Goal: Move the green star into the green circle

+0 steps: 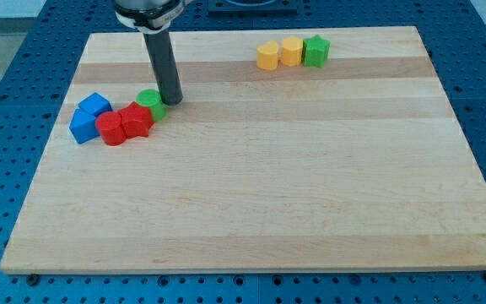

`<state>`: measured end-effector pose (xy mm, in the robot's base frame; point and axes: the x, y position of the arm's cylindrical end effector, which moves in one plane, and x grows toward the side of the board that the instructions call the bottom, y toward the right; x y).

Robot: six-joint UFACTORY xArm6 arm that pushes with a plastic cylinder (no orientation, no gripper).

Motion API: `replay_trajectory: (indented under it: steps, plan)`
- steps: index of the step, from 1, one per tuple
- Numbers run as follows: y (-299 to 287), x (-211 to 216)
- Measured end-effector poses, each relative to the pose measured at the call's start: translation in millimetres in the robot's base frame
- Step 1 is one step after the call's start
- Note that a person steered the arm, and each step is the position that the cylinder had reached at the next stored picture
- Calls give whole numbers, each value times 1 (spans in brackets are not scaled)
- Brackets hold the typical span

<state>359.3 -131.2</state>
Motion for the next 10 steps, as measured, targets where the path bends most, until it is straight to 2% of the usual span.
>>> replay_trajectory:
  steps: [1, 2, 5, 7, 10]
  plan:
    - [28, 0]
    - [100, -3]
    - [288, -66]
    - [306, -116]
    - [235, -102]
